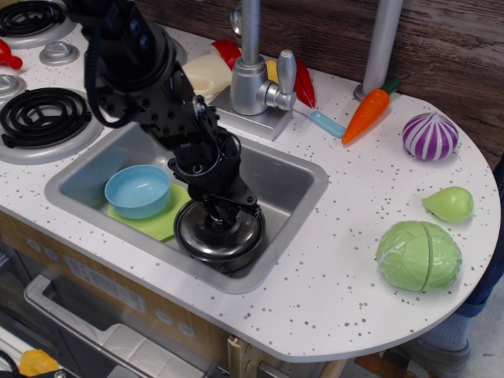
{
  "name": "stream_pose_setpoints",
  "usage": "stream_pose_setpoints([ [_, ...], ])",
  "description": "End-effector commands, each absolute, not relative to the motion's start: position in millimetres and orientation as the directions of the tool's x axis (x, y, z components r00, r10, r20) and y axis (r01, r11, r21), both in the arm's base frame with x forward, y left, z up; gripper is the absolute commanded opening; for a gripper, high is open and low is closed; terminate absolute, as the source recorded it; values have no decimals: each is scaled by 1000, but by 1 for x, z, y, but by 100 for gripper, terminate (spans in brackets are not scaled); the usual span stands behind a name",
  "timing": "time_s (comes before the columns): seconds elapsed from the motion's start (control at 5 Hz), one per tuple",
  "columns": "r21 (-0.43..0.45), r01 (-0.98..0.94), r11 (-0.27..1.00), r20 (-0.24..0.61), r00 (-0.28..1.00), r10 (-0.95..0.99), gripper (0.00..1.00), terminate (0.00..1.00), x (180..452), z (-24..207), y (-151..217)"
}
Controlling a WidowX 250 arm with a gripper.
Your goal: Take lid off pot or pan
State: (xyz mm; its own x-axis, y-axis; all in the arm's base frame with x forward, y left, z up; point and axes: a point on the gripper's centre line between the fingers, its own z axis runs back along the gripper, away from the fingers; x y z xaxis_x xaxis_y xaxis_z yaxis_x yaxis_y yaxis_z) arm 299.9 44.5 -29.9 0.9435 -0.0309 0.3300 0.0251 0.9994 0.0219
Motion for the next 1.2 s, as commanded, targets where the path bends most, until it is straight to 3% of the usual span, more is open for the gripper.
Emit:
stream_pose_setpoints([
  [0.0,89,33,995,277,959,-57,0,0,311,11,39],
  [0.4,121,-17,992,219,976,-10,0,0,313,54,8],
  [0.6,82,-62,995,182,982,46,0,0,307,75,-10],
  [0.8,25,-132,991,186,975,125,0,0,296,78,-35],
  [1.0,-43,-172,984,216,960,178,0,0,285,61,-51],
])
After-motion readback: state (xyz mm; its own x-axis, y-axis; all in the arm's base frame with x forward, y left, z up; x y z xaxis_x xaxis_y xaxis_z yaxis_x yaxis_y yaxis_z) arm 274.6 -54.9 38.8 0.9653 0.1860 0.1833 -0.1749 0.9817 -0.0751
